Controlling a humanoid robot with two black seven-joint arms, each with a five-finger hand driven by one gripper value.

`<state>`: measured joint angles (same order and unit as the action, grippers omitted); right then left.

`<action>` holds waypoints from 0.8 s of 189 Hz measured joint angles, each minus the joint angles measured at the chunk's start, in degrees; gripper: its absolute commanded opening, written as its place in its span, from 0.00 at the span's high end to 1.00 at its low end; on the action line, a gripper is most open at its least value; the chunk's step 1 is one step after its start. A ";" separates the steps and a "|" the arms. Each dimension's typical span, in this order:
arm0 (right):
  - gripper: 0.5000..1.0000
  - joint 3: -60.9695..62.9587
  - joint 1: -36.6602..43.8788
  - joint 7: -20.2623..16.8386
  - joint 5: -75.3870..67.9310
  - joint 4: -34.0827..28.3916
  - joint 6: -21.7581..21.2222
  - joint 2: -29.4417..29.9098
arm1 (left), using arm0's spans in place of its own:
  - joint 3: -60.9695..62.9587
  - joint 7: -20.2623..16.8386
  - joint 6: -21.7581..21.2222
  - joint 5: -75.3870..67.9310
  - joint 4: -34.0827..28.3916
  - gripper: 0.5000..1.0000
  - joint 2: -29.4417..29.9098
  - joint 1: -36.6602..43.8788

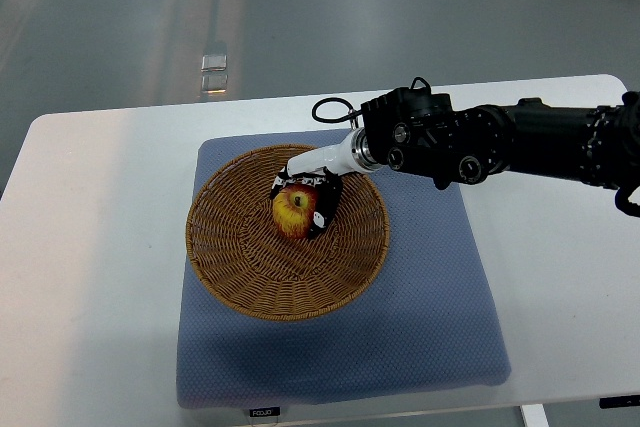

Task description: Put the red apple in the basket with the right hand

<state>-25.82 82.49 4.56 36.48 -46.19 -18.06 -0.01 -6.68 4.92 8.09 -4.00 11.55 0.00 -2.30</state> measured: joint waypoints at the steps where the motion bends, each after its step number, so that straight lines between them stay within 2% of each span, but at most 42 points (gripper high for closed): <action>1: 0.17 0.04 0.02 0.00 0.00 0.00 -0.03 0.00 | 0.00 0.00 0.00 0.00 0.00 0.00 0.00 0.00; 56: 0.16 2.55 2.01 -0.05 -0.68 -0.02 -3.84 0.02 | 0.00 0.00 0.02 0.00 -0.04 0.00 0.00 0.00; 93: 0.15 5.78 3.73 -0.08 -3.55 1.21 -4.43 0.01 | 0.00 0.00 0.02 0.00 -0.04 0.00 0.00 0.00; 123: 0.16 16.98 2.33 -0.08 -4.65 4.67 -4.29 -0.22 | 0.00 0.00 0.02 0.00 -0.04 0.00 0.00 -0.02; 151: 0.16 32.06 -6.09 -0.09 -9.53 8.04 -3.57 -6.87 | 0.01 -0.01 0.02 0.02 -0.04 0.00 0.00 -0.01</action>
<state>6.24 76.40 4.47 26.94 -38.15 -21.63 -6.88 -6.66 4.91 8.11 -3.99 11.51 0.00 -2.31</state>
